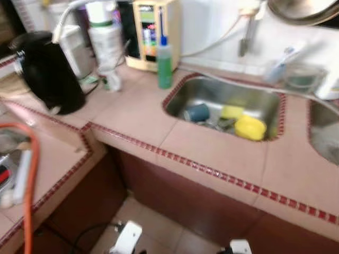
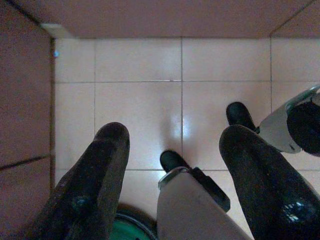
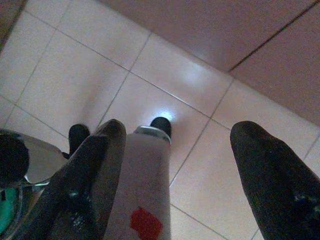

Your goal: Kitchen organization

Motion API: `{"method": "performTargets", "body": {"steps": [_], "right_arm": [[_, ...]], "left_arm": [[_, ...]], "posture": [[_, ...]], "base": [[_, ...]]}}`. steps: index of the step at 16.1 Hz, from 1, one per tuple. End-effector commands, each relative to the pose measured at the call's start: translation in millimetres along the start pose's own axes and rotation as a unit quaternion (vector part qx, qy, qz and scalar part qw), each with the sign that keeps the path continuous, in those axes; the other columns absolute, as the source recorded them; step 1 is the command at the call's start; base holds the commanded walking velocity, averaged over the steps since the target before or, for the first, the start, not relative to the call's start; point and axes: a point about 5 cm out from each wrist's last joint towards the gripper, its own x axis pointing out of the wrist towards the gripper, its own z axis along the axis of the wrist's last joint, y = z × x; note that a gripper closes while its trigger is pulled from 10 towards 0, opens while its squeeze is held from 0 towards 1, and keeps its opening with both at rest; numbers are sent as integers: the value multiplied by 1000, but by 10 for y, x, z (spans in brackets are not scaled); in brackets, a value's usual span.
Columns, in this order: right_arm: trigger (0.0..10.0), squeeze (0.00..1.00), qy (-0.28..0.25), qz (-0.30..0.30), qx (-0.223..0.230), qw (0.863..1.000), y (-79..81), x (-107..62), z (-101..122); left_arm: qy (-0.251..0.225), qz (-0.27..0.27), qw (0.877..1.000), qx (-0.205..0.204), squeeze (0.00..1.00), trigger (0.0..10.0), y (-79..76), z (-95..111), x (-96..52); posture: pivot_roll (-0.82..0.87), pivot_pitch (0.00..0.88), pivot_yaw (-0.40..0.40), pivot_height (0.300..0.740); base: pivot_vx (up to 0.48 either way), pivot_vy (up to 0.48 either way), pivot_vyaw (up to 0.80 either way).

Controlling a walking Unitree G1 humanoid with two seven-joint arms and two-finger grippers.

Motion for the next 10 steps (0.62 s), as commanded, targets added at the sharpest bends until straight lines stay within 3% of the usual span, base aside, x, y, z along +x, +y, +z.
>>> {"method": "performTargets", "body": {"steps": [1,10], "right_arm": [[10000,0,13,-3,-4,1000,9,-7,-54],[10000,0,4,0,-23,1000,27,1,-15]], "left_arm": [[7,6,1000,8,0,10000,26,-2,-3],[13,13,1000,11,0,10000,33,-2,0]], "posture": [[-102,0,44,740],[-95,0,43,740]], "base": [[0,0,-706],[0,0,-705]]}}
